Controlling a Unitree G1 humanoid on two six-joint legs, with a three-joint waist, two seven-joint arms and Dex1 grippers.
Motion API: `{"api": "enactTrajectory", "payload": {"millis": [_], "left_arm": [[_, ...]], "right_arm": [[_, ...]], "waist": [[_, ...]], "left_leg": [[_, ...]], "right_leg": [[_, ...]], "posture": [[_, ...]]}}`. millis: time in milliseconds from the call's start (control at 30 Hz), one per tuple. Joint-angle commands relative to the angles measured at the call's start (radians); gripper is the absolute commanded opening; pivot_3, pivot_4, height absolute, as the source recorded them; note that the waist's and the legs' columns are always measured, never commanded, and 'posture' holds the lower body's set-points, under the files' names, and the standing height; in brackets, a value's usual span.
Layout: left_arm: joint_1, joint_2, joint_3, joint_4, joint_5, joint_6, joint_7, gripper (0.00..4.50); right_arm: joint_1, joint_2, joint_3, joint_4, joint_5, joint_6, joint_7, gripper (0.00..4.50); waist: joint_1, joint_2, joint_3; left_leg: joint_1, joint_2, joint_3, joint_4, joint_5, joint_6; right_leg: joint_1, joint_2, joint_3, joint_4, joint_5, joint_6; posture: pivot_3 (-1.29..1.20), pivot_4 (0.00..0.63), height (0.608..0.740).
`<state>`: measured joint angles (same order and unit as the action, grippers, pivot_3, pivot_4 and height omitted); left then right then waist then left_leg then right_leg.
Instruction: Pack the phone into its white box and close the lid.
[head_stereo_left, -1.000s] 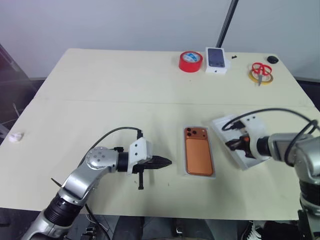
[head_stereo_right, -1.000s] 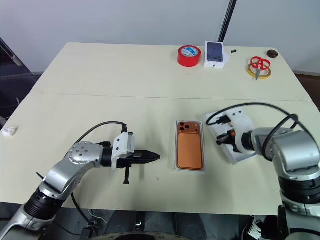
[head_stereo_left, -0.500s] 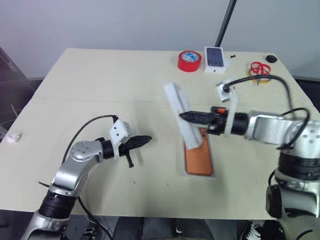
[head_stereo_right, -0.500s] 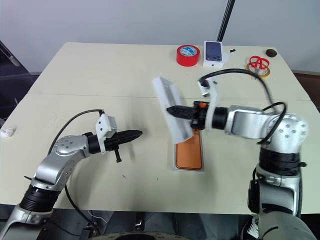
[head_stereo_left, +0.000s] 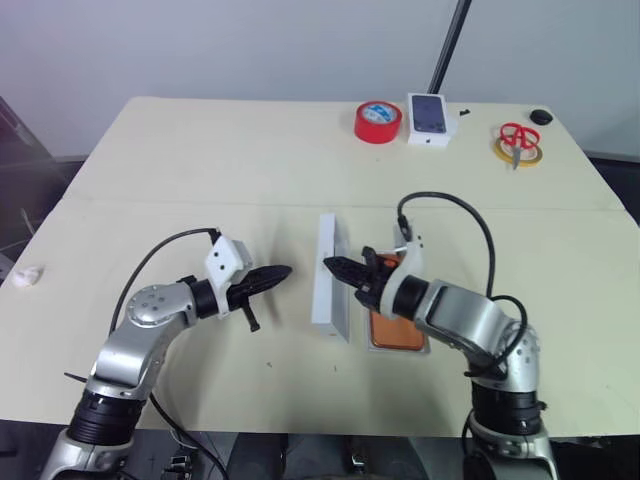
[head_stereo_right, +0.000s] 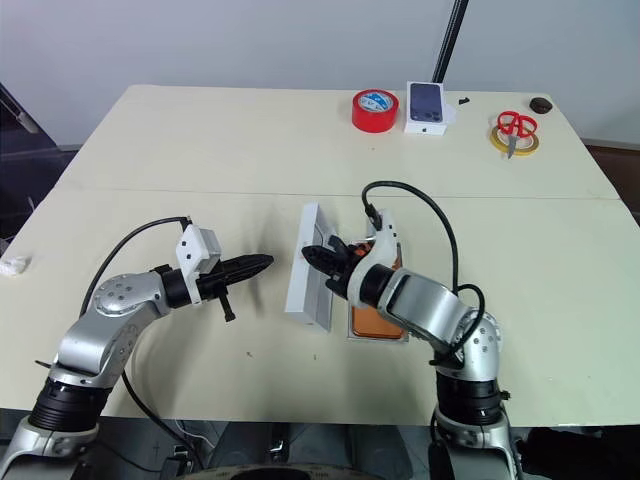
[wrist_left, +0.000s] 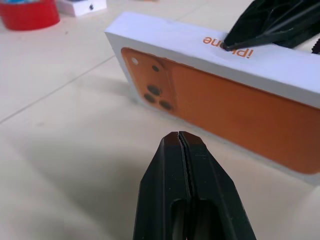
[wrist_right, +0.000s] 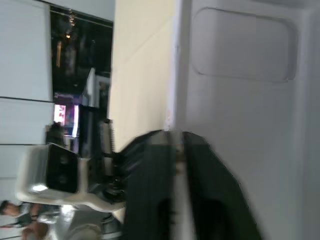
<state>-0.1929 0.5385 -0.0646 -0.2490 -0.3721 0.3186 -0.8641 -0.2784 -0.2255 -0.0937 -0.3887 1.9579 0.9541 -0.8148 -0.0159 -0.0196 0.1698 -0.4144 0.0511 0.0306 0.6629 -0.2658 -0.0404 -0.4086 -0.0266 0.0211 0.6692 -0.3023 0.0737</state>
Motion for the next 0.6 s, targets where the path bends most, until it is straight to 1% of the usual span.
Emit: {"api": "enactTrajectory", "payload": {"millis": [33,67,133,167,267,300,367,400,467,533,600], "left_arm": [[-0.037,-0.045,-0.084,-0.025,0.025,-0.009,-0.004,0.0],[-0.049,-0.06,-0.105,-0.017,0.034,-0.01,-0.004,0.0],[-0.069,-0.082,-0.129,-0.004,0.044,-0.011,-0.002,0.0],[-0.081,-0.095,-0.139,0.005,0.047,-0.01,0.0,0.0],[-0.138,-0.149,-0.193,0.064,0.075,-0.005,0.007,0.0],[-0.149,-0.163,-0.206,0.076,0.081,-0.006,0.004,0.0],[-0.158,-0.18,-0.222,0.087,0.088,-0.007,-0.002,0.0],[-0.162,-0.189,-0.231,0.091,0.092,-0.007,-0.003,0.0],[-0.165,-0.199,-0.24,0.094,0.098,-0.009,-0.003,0.0],[-0.165,-0.202,-0.233,0.09,0.096,-0.002,0.001,0.0],[-0.164,-0.2,-0.209,0.08,0.085,0.016,0.014,0.0]], "right_arm": [[-0.059,-0.129,-0.03,0.016,0.014,0.063,0.118,2.45],[-0.087,-0.176,-0.035,0.027,0.014,0.082,0.165,3.05],[-0.132,-0.257,-0.039,0.047,0.014,0.109,0.241,4.08],[-0.154,-0.303,-0.044,0.058,0.014,0.122,0.272,4.4],[-0.239,-0.537,-0.046,0.165,-0.016,0.181,0.319,4.4],[-0.262,-0.594,-0.037,0.205,-0.059,0.199,0.339,4.4],[-0.29,-0.657,-0.015,0.246,-0.143,0.218,0.394,4.4],[-0.303,-0.684,-0.004,0.249,-0.208,0.227,0.437,4.19],[-0.315,-0.718,0.014,0.24,-0.318,0.241,0.513,3.53],[-0.313,-0.757,0.051,0.193,-0.453,0.249,0.612,2.61],[-0.305,-0.812,0.111,0.119,-0.616,0.232,0.733,1.5]], "waist": [[0.0,0.001,0.0],[0.0,0.001,0.0],[0.0,0.0,0.0],[0.0,0.001,0.0],[0.005,0.001,0.0],[0.006,0.001,0.0],[0.005,0.001,0.0],[0.002,0.001,0.0],[0.001,0.001,0.0],[0.002,0.001,0.0],[0.004,0.002,0.0]], "left_leg": [[0.0,0.0,0.0,0.0,0.0,0.0],[0.0,0.0,0.0,0.0,0.0,0.0],[0.0,-0.001,0.001,0.0,0.0,0.0],[0.0,-0.001,0.001,0.0,0.0,0.0],[0.0,-0.001,0.0,0.0,0.0,0.0],[0.0,-0.002,0.0,0.0,0.0,0.0],[-0.001,-0.002,0.001,0.0,0.0,0.0],[-0.001,-0.002,0.001,0.0,-0.001,0.001],[-0.001,-0.002,0.002,0.0,-0.002,0.003],[-0.001,-0.001,0.001,0.0,-0.002,0.003],[-0.001,-0.001,0.001,0.0,-0.002,0.003]], "right_leg": [[0.0,0.0,0.0,0.0,0.0,0.0],[0.0,0.0,0.0,0.0,0.0,0.0],[0.0,0.001,0.001,0.0,0.0,0.0],[0.0,0.002,0.001,0.0,0.0,0.0],[0.0,0.002,0.0,0.0,0.0,0.0],[0.0,0.002,0.0,-0.001,0.0,0.0],[0.0,0.002,0.0,-0.002,0.0,0.0],[0.0,0.002,0.001,-0.003,0.0,0.0],[-0.001,0.002,0.002,-0.003,0.0,0.0],[-0.001,0.003,0.002,-0.002,0.0,0.0],[-0.001,0.003,0.001,-0.002,0.0,0.0]], "posture": [[0.0,0.15,0.732],[0.0,0.15,0.732],[0.0,0.15,0.732],[0.0,0.15,0.732],[0.0,0.15,0.732],[0.0,0.15,0.732],[0.0,0.15,0.732],[0.0,0.15,0.732],[0.0,0.15,0.732],[0.0,0.15,0.732],[0.0,0.15,0.732]]}}
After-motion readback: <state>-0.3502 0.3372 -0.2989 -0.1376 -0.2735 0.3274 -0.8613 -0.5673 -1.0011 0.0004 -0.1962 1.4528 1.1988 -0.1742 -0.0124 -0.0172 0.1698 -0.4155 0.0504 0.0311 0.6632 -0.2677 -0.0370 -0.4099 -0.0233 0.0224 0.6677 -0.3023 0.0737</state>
